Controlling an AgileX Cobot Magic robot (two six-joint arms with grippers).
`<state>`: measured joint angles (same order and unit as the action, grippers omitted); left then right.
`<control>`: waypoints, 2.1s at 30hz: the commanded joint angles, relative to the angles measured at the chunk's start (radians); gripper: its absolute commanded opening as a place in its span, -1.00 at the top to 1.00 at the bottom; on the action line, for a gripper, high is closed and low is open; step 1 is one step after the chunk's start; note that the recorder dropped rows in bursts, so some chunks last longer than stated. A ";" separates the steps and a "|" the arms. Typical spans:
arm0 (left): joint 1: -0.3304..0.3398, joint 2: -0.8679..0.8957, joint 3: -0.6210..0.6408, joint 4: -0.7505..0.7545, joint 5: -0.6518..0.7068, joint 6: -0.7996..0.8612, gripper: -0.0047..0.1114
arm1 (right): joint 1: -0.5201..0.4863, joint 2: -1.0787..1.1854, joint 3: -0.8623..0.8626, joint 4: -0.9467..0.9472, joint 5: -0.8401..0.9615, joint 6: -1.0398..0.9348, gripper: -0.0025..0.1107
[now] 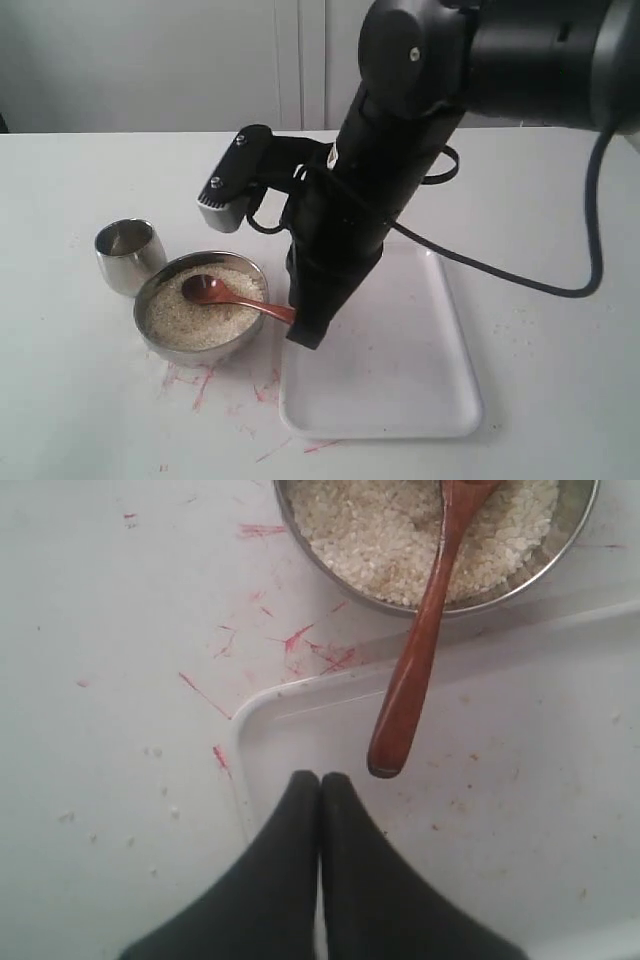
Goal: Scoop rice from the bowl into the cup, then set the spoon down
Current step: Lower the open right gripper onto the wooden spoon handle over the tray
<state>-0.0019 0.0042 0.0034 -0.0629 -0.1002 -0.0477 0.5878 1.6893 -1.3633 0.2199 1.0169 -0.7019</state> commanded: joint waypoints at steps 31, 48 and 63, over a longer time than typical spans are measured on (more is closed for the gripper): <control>-0.001 -0.004 -0.003 -0.004 -0.005 -0.001 0.67 | 0.000 0.140 -0.032 -0.063 -0.099 0.183 -0.07; -0.001 -0.004 -0.003 -0.004 -0.005 -0.001 0.67 | 0.000 0.214 -0.032 -0.062 -0.109 0.189 -0.07; -0.001 -0.004 -0.003 -0.004 -0.005 -0.001 0.67 | 0.000 0.248 -0.032 -0.062 -0.151 0.191 0.14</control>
<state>-0.0019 0.0042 0.0034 -0.0629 -0.1002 -0.0477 0.5878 1.9227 -1.3875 0.1590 0.8613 -0.5151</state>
